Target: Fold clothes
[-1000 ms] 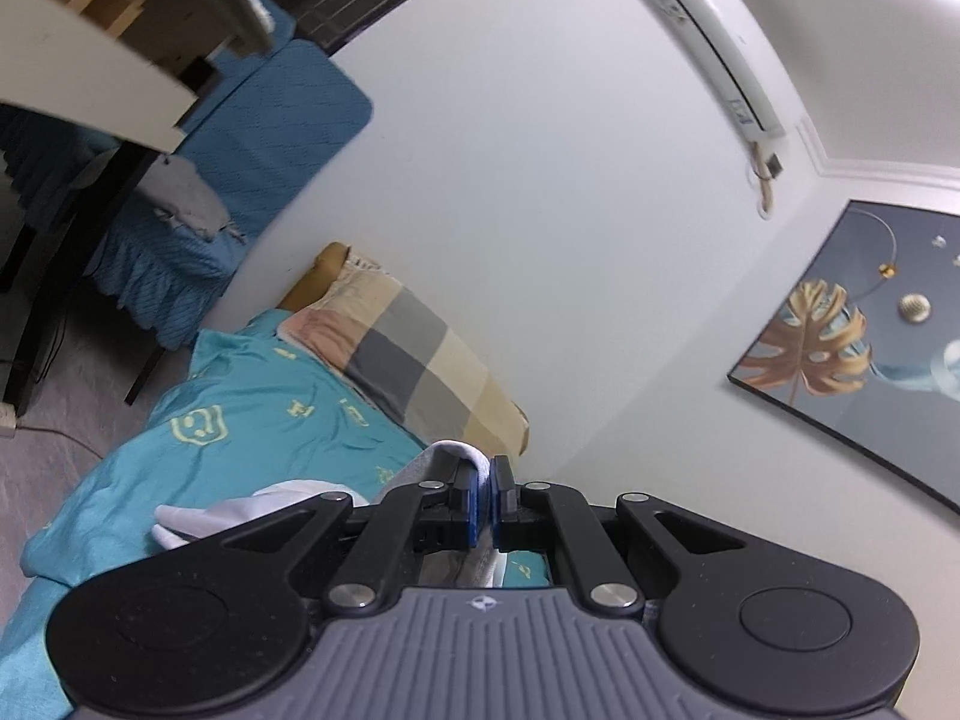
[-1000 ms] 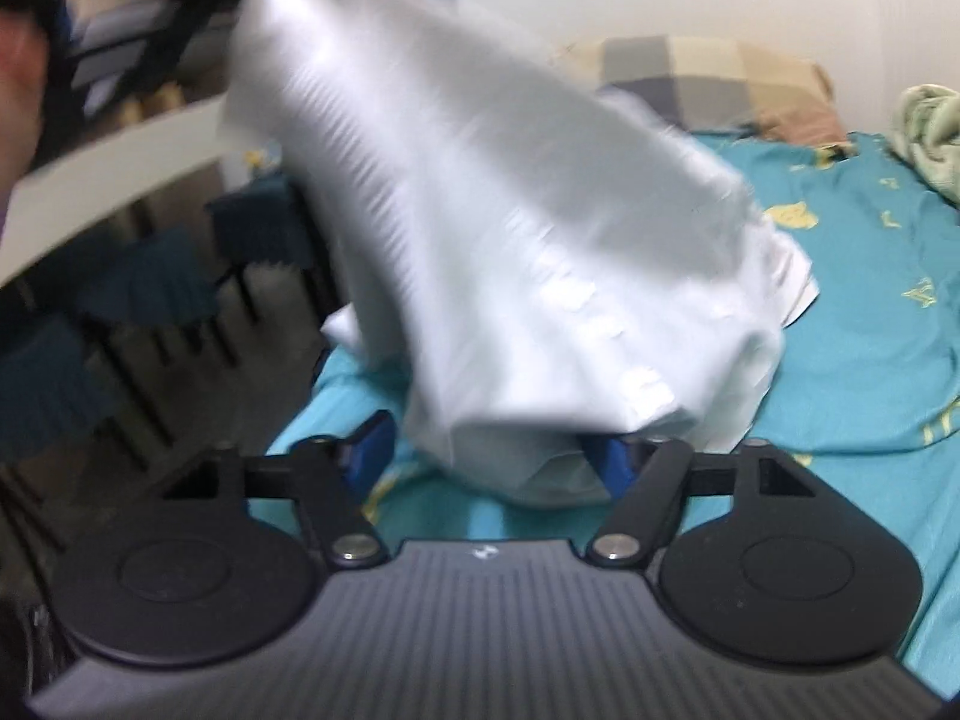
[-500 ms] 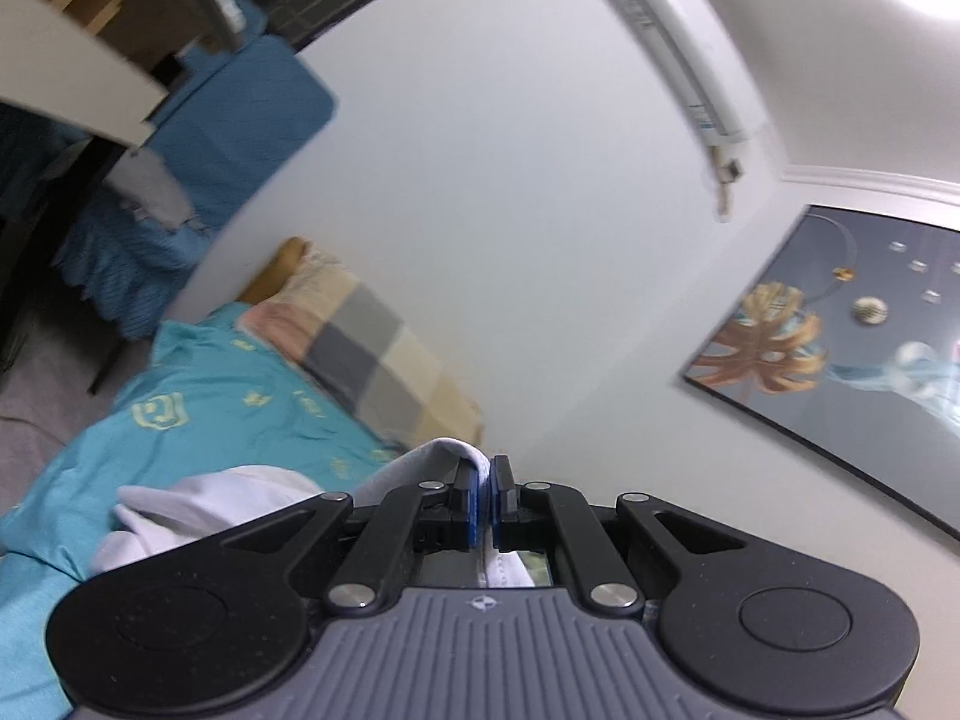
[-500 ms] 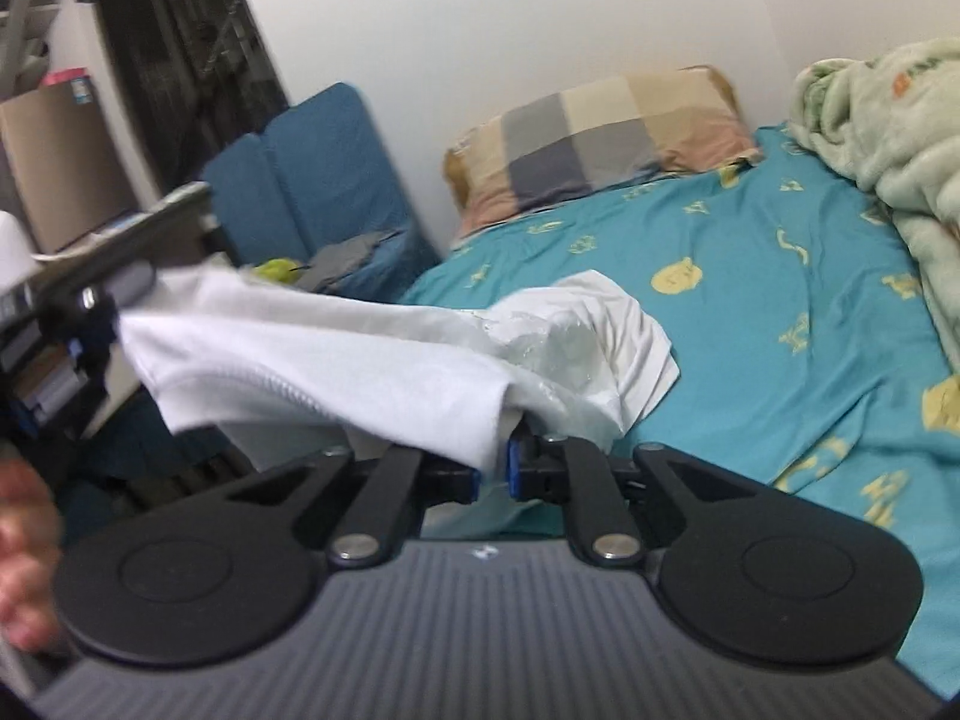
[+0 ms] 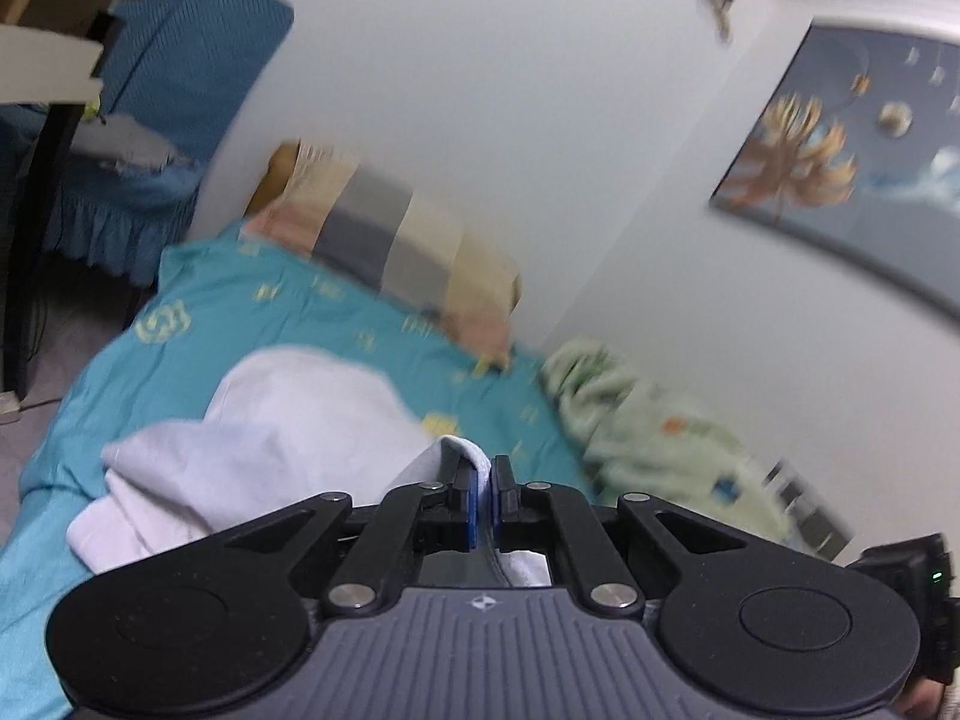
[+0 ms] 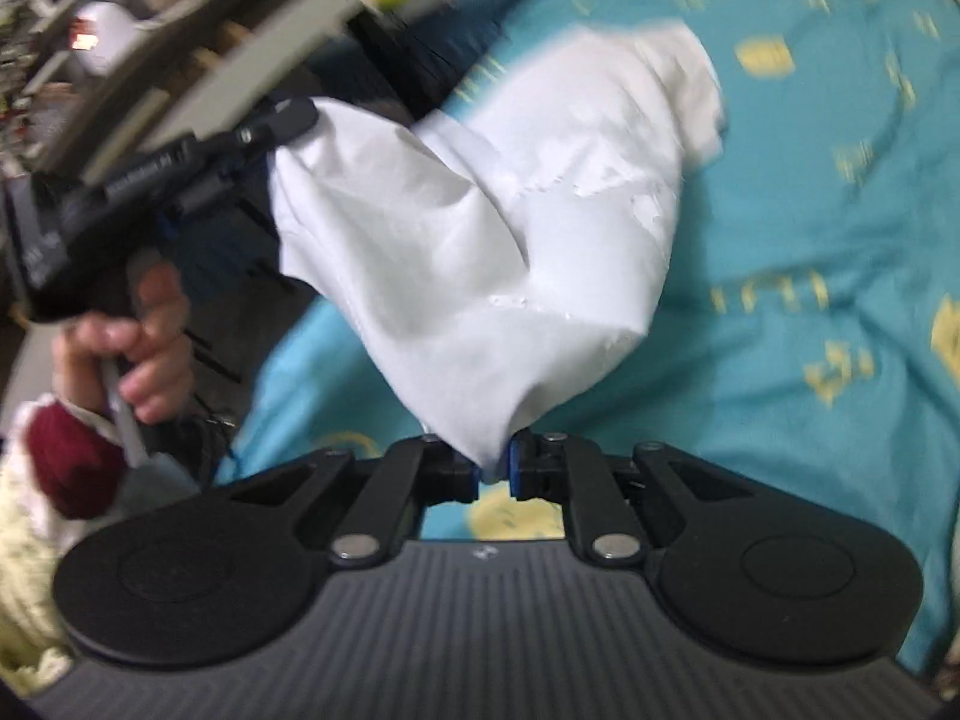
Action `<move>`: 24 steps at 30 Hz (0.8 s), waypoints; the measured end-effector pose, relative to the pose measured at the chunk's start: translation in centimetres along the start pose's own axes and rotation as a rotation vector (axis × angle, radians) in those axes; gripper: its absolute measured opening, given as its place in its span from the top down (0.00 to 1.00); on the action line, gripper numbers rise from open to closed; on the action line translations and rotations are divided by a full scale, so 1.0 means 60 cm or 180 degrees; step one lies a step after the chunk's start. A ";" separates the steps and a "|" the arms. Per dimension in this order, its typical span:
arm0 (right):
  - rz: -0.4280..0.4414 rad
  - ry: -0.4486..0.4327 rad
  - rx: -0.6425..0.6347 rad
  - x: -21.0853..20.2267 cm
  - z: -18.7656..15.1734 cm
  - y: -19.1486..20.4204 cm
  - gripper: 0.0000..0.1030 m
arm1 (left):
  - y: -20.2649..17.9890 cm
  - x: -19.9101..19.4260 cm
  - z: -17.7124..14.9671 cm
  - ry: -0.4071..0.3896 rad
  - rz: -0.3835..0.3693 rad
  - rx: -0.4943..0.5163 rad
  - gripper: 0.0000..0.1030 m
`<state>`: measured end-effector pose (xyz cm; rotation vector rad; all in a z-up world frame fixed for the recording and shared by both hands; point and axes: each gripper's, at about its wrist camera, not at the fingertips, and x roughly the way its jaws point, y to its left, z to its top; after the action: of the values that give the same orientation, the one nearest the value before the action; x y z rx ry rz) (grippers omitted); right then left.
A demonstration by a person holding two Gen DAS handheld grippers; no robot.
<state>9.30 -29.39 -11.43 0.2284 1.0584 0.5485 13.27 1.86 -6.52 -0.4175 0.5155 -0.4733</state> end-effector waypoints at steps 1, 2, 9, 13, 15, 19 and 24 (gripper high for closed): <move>-0.0092 0.0075 0.0023 0.017 -0.006 -0.004 0.88 | 0.002 0.022 -0.005 0.0083 0.0048 0.0048 0.95; -0.0187 0.0108 -0.0053 0.026 -0.008 -0.004 0.88 | 0.004 0.043 -0.010 0.0159 0.0091 0.0090 0.95; -0.0355 0.0152 0.0195 0.050 -0.005 -0.040 0.86 | 0.031 0.153 -0.040 0.0472 0.0236 0.0351 0.85; -0.0342 0.0137 0.0331 0.054 -0.001 -0.059 0.84 | 0.039 0.162 -0.038 0.0537 0.0260 0.0589 0.71; -0.0318 0.0077 0.0459 0.048 0.003 -0.067 0.82 | 0.025 0.142 -0.027 0.0496 0.0299 0.0840 0.67; -0.0208 -0.0116 0.0785 0.027 0.007 -0.094 0.65 | -0.025 0.073 -0.019 0.0406 0.0251 0.1564 0.47; -0.0252 -0.0356 0.0909 -0.002 0.008 -0.096 0.37 | -0.088 0.031 -0.084 0.0409 0.0237 0.2859 0.34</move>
<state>11.49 -34.25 -13.62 0.4607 1.0302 0.3082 10.22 -4.69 -8.63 0.4942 0.3917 -0.6094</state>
